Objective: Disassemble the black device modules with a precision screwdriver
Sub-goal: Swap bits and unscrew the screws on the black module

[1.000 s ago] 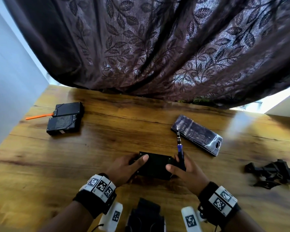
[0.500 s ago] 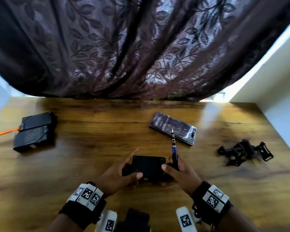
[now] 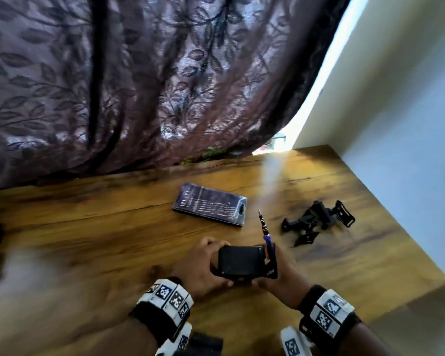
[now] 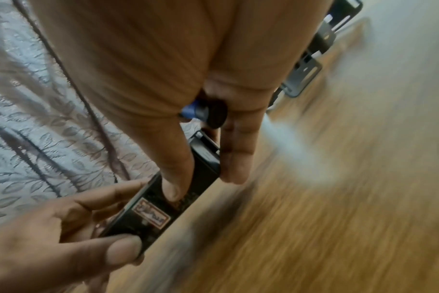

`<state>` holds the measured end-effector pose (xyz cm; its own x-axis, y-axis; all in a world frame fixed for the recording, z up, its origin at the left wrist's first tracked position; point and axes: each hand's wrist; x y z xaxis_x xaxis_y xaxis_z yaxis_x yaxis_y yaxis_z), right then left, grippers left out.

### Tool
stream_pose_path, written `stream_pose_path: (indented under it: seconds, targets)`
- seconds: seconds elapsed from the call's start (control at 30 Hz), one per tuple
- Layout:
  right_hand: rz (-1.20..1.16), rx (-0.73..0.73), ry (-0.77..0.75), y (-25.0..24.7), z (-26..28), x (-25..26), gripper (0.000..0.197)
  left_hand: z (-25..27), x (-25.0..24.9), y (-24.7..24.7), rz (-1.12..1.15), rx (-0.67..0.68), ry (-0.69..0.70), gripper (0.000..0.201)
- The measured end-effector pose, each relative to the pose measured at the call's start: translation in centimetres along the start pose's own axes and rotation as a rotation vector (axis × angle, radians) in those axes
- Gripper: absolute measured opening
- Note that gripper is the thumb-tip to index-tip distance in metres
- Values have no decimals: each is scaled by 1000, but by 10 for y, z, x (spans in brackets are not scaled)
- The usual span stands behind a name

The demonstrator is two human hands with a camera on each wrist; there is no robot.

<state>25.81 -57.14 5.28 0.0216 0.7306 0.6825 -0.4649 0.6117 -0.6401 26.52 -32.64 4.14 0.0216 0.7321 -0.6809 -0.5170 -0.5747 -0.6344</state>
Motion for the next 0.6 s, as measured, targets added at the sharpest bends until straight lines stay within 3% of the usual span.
stream_pose_path:
  seconds: [0.1,0.37,0.6]
  targets:
    - [63,22,50,-24,-9,-27,66,-30,-22,14,-82,-10,14,85]
    - [122,82,-26,-89,-42,-77,50,-100,-64,51,-69,-119,-37,85]
    - [69,24,-38,-112,-59,-94,57,-136,-85,59,-66,-202,-103,85]
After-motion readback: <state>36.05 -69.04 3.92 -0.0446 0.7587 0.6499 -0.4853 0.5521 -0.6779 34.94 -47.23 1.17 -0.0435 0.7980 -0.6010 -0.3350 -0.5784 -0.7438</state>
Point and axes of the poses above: each hand's wrist, its own z-axis away from the middle knuckle, its own y-axis out of the palm, x = y × z, and after that the axes turned 6 degrees about x, right-handed
